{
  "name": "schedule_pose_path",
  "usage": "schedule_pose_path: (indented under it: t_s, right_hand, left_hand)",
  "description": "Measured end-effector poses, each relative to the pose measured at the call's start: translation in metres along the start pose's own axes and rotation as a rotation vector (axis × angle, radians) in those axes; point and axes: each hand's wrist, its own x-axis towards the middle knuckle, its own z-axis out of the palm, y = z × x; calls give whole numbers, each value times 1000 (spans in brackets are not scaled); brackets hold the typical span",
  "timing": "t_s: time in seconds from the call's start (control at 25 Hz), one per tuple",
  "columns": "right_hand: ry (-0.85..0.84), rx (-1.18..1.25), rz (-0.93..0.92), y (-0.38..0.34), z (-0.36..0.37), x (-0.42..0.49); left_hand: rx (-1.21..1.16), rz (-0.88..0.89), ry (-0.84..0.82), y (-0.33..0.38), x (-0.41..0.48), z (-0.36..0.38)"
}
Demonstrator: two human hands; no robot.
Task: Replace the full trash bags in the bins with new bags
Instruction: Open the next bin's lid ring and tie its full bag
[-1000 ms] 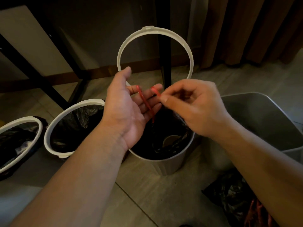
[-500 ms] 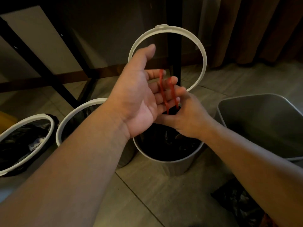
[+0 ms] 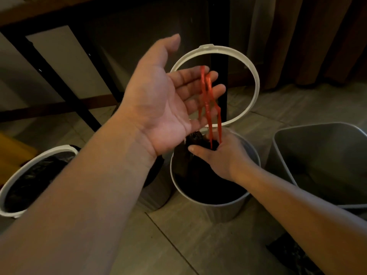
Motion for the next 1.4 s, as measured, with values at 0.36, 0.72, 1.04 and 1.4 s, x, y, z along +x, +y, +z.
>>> schedule_pose_path:
  t_s: [0.36, 0.72, 1.04, 1.4]
  right_hand:
    - [-45, -38, -114, 10, -11, -5]
    - [102, -31, -263, 5, 1, -1]
    - [17, -92, -203, 36, 9, 0]
    - [-81, 13, -230, 8, -19, -17]
  left_hand:
    - [82, 79, 86, 4, -3, 4]
    - [29, 190, -1, -2, -12, 22]
    - [-71, 194, 48, -5, -4, -2]
    - [78, 173, 73, -19, 3, -19]
